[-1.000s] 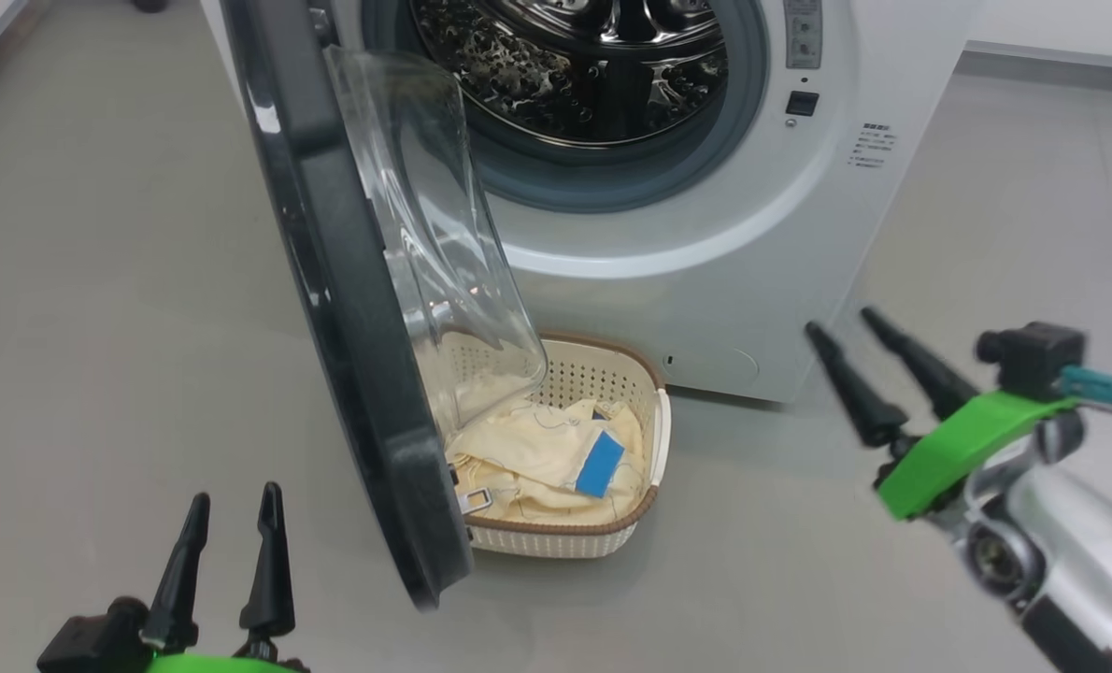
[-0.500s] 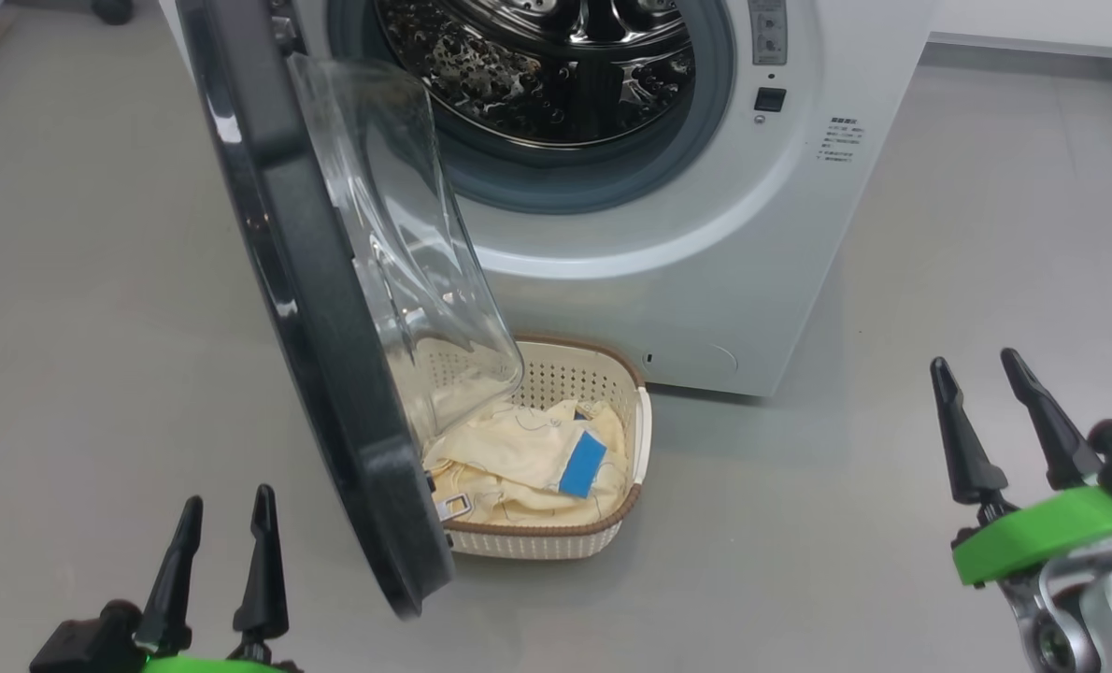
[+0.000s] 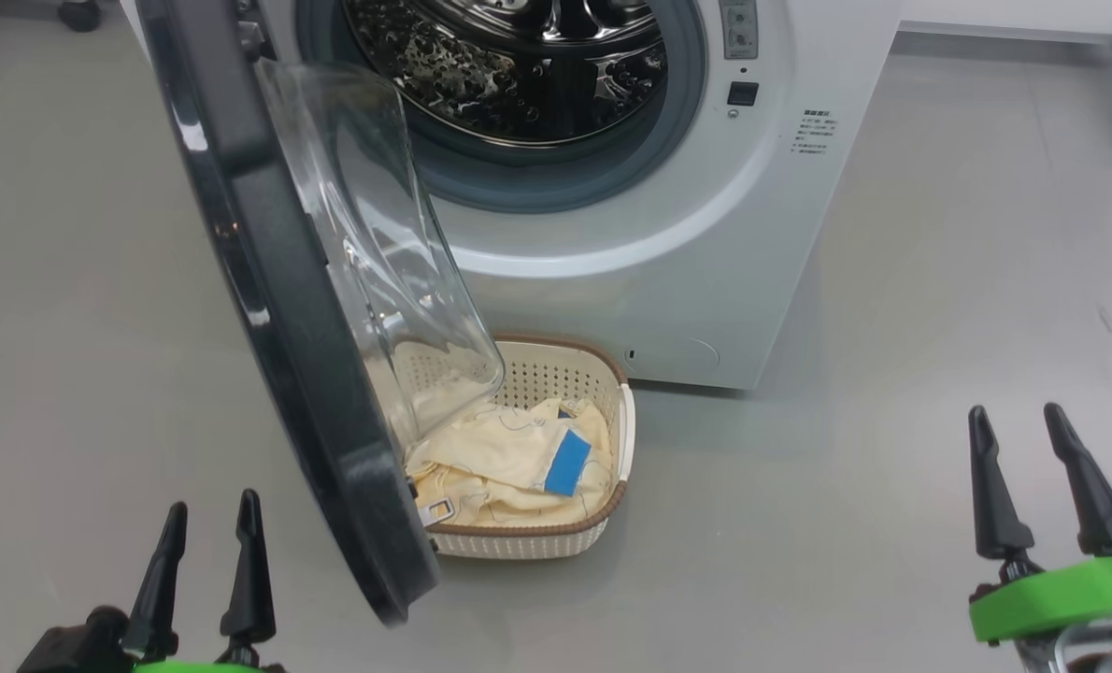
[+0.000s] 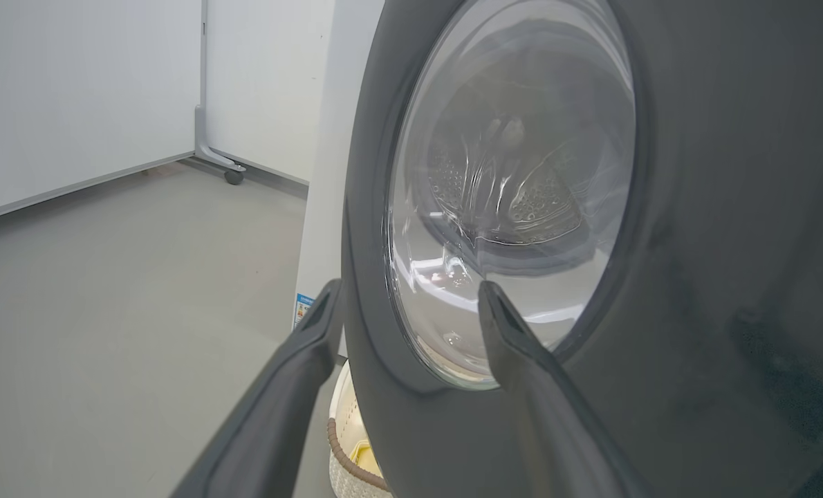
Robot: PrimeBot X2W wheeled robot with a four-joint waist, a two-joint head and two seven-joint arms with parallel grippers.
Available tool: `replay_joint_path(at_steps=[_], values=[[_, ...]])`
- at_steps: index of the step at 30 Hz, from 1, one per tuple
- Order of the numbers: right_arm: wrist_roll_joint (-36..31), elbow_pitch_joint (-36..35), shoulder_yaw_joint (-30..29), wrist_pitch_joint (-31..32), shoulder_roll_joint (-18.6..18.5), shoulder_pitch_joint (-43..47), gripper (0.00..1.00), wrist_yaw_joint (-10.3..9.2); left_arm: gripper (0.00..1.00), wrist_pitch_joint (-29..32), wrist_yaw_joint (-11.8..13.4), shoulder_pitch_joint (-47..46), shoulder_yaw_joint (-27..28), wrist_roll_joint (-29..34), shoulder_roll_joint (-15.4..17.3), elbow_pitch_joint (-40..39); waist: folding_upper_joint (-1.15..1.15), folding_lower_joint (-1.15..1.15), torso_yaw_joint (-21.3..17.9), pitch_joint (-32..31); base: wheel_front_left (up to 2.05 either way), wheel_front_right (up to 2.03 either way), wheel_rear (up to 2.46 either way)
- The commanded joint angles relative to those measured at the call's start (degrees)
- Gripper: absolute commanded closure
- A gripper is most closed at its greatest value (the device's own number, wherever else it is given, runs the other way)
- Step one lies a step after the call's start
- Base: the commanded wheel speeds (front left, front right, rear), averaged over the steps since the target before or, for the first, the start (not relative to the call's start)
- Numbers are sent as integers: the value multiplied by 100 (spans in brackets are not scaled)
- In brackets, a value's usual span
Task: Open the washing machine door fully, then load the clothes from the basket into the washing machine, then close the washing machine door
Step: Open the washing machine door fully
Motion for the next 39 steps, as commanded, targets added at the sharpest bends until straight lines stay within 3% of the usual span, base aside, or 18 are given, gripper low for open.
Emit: replay_joint_path(at_steps=[1,15,30,31,32,33,34,35,39], values=[[-115,-225,24,-54,-27,-7,0,-16,0,-63,-19,-100,236,45,58,-174,0,0,-22,4,0,0,0],[-386,-165,-270,-54,351,372,0,-16,0,-63,-19,-72,267,51,58,-185,0,0,-92,55,0,0,0],[-445,-110,-357,-54,451,445,0,-16,0,-63,-19,-3,206,329,58,-145,0,0,-170,12,0,0,0],[-448,-107,-355,-54,454,449,0,-16,10,-63,-19,8,197,354,58,-127,0,0,-173,5,0,0,0],[-453,-104,-352,-54,456,455,0,-16,29,-63,-19,16,189,379,58,-115,0,0,-175,-1,0,0,0],[-459,-102,-348,-54,458,460,0,-16,59,-63,-19,23,184,404,58,-106,0,0,-177,-4,0,0,0],[-466,-97,-346,-54,459,465,0,-16,76,-63,-20,30,176,443,58,-95,0,0,-179,-5,0,0,0],[-473,-88,-349,-54,461,469,0,-16,100,-63,-20,33,173,465,58,-90,0,0,-179,-5,0,0,0],[-542,24,-346,-54,449,506,0,-16,100,-63,-20,38,187,543,58,-88,0,0,-178,4,0,0,0]])
